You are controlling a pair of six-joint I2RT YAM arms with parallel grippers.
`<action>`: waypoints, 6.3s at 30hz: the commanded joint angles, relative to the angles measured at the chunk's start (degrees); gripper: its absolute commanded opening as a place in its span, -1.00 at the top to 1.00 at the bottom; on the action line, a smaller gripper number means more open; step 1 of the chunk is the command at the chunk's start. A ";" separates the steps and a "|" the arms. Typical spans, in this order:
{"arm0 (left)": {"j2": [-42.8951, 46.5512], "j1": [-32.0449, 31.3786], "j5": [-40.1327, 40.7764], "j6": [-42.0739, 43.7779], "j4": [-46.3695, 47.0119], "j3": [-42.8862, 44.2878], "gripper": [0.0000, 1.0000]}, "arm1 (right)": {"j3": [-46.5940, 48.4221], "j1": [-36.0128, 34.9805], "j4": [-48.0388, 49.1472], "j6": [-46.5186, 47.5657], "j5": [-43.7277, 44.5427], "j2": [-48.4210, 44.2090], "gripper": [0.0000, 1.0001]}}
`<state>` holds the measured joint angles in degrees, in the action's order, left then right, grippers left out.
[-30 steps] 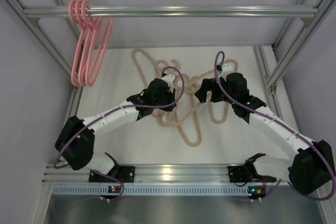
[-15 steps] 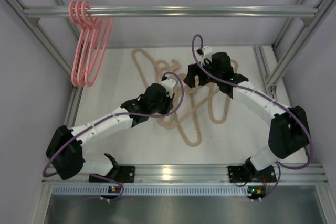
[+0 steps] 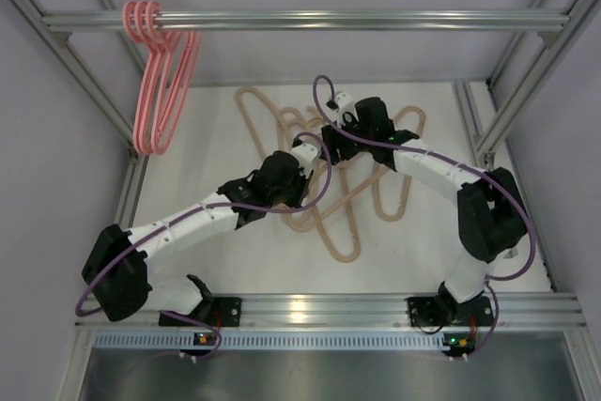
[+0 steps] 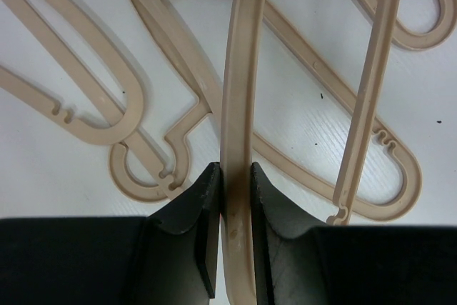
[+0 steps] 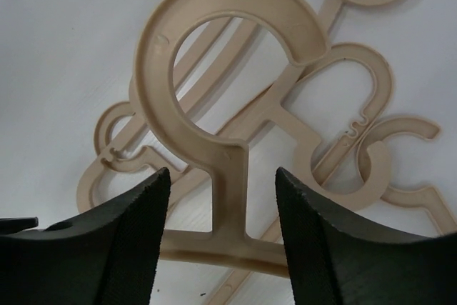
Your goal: Organize the hangers
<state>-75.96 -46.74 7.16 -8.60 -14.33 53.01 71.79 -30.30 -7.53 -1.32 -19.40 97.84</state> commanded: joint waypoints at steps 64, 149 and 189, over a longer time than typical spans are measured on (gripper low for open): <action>16.28 1.83 -6.64 -13.91 -2.45 0.60 1.00 | -13.26 -0.63 16.77 -3.95 1.73 -23.83 -0.25; -8.67 42.26 -6.81 -2.65 -60.12 62.30 1.00 | -21.08 -0.46 1.29 -9.93 -2.14 -49.15 -0.99; 7.60 22.95 6.62 -18.64 -37.98 42.52 -0.96 | -25.91 -0.37 3.49 -16.08 10.87 -33.07 -0.99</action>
<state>-66.08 -17.12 6.02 -25.08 -59.94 95.98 46.35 -30.85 -6.87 -16.73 -10.09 64.47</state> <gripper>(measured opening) 0.983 0.993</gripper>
